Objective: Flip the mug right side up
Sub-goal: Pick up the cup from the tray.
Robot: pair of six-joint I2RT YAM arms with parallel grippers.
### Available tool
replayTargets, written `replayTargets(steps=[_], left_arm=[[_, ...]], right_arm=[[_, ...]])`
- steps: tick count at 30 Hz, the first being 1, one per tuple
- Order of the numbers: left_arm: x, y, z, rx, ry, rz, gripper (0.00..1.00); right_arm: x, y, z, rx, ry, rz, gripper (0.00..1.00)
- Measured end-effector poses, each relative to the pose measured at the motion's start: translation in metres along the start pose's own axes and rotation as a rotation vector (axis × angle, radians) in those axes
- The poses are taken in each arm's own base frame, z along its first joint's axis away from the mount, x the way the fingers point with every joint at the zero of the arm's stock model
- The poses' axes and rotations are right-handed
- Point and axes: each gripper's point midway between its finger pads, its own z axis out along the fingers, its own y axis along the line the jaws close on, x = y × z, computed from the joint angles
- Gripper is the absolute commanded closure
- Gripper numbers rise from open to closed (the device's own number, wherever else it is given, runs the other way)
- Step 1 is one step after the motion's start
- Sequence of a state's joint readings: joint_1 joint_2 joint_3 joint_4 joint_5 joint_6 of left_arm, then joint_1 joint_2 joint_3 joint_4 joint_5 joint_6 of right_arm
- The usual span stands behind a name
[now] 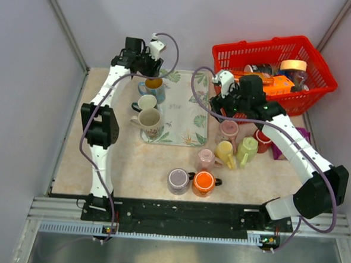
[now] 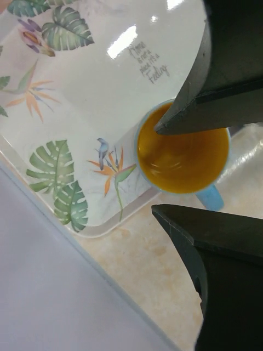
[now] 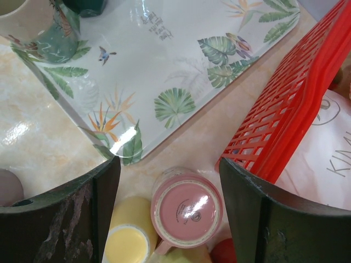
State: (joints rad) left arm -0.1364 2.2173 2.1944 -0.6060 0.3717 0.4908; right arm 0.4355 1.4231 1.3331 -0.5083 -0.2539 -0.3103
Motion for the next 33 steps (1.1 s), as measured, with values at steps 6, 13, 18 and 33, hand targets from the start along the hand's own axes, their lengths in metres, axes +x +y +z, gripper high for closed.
replayTargets(steps=[6, 13, 18, 33], left_arm=[[0.031, 0.005, 0.026, -0.112, 0.102, -0.178, 0.40], [0.059, 0.020, 0.021, -0.194, 0.181, -0.322, 0.41], [0.065, 0.016, 0.017, -0.206, 0.217, -0.367, 0.41], [0.088, 0.000, 0.005, -0.182, 0.333, -0.399, 0.42]], right_arm=[[0.000, 0.000, 0.000, 0.001, 0.002, 0.001, 0.27], [0.001, 0.000, 0.000, 0.000, 0.003, 0.002, 0.27], [0.001, 0.001, 0.000, -0.003, 0.002, 0.001, 0.27], [0.017, 0.008, 0.006, -0.029, 0.030, 0.016, 0.27]])
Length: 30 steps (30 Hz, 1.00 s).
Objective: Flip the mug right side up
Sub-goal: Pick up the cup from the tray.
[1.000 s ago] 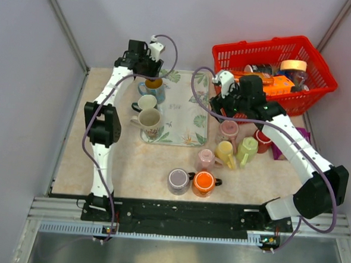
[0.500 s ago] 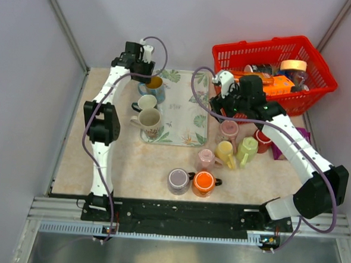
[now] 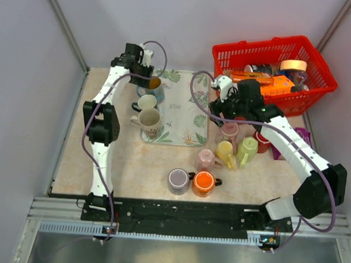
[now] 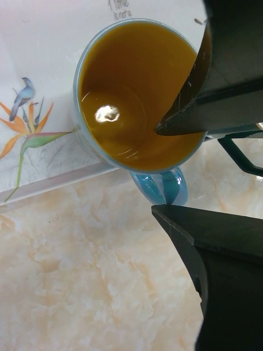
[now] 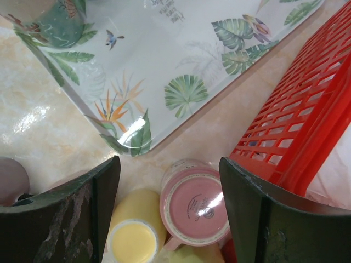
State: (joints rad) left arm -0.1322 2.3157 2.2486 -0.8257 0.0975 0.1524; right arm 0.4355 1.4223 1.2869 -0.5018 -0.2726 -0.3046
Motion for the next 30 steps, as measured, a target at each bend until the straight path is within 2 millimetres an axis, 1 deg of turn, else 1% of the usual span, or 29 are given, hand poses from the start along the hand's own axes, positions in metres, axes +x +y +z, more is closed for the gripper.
replayTargets(steps=[5, 12, 15, 18, 22, 25, 30], left_arm=[[0.008, -0.003, -0.004, 0.022, 0.020, 0.042, 0.45], [0.011, -0.004, -0.005, 0.049, 0.029, 0.139, 0.48], [0.012, -0.004, -0.007, 0.057, 0.039, 0.175, 0.51], [0.008, -0.004, -0.009, 0.062, 0.032, 0.194, 0.57], [-0.004, -0.007, -0.012, 0.084, -0.008, 0.198, 0.68], [-0.011, -0.010, -0.011, 0.099, -0.031, 0.189, 0.74], [-0.013, -0.012, -0.003, 0.109, -0.039, 0.148, 0.76]], right_arm=[[0.007, 0.003, 0.002, -0.010, 0.015, 0.017, 0.27], [0.004, 0.004, -0.003, -0.005, -0.002, 0.021, 0.27], [0.003, 0.005, -0.005, -0.004, -0.009, 0.025, 0.27], [0.003, 0.005, -0.006, -0.003, -0.010, 0.031, 0.27], [0.003, 0.005, -0.006, -0.003, -0.009, 0.039, 0.27], [0.003, 0.005, -0.006, -0.003, -0.010, 0.043, 0.27], [0.003, 0.005, -0.006, -0.003, -0.010, 0.044, 0.27]])
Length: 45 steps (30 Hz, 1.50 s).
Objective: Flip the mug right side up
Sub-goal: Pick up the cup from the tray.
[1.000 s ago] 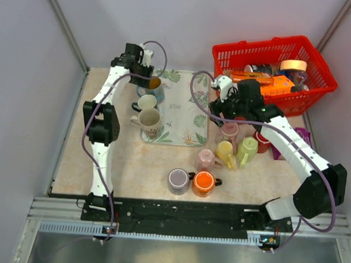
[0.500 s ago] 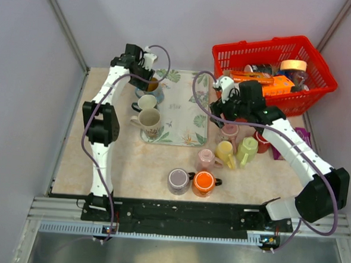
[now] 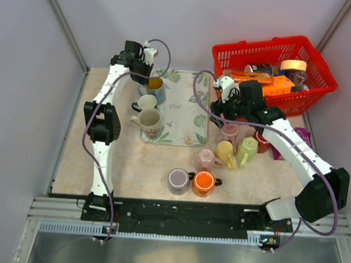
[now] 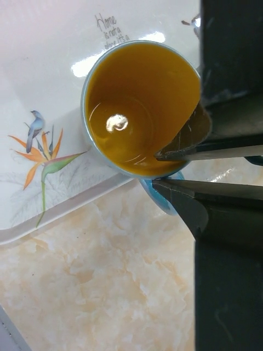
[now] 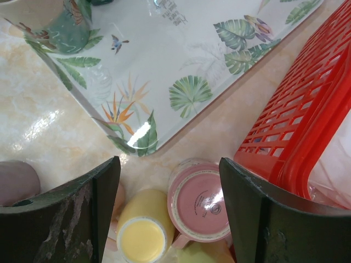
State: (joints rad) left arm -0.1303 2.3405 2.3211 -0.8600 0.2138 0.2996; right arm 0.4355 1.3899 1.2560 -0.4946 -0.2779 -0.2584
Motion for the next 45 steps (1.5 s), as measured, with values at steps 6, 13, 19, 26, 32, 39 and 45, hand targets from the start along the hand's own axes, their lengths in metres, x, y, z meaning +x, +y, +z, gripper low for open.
replayTargets(steps=[6, 13, 19, 26, 32, 39, 45], left_arm=[[-0.003, 0.000, 0.005, -0.004, -0.015, -0.061, 0.83], [-0.004, -0.002, 0.007, -0.008, -0.016, -0.107, 1.00], [-0.002, 0.000, 0.005, -0.031, -0.005, -0.128, 1.00], [0.013, 0.000, -0.005, -0.069, 0.050, -0.175, 1.00], [0.018, -0.001, -0.009, -0.076, 0.068, -0.197, 0.62], [0.021, -0.005, -0.010, -0.063, 0.082, -0.221, 0.41], [0.004, -0.002, -0.034, -0.080, 0.029, -0.202, 0.01]], right_arm=[[0.004, 0.001, 0.001, -0.002, 0.007, 0.003, 0.27], [0.014, 0.003, 0.004, -0.007, 0.029, 0.009, 0.27], [0.019, 0.004, 0.004, -0.008, 0.035, 0.011, 0.27], [0.019, 0.004, 0.004, -0.008, 0.029, 0.010, 0.27], [0.018, 0.004, 0.004, -0.008, 0.028, 0.010, 0.27], [0.018, 0.004, 0.004, -0.008, 0.028, 0.013, 0.27], [0.019, 0.006, 0.003, -0.017, 0.025, 0.002, 0.01]])
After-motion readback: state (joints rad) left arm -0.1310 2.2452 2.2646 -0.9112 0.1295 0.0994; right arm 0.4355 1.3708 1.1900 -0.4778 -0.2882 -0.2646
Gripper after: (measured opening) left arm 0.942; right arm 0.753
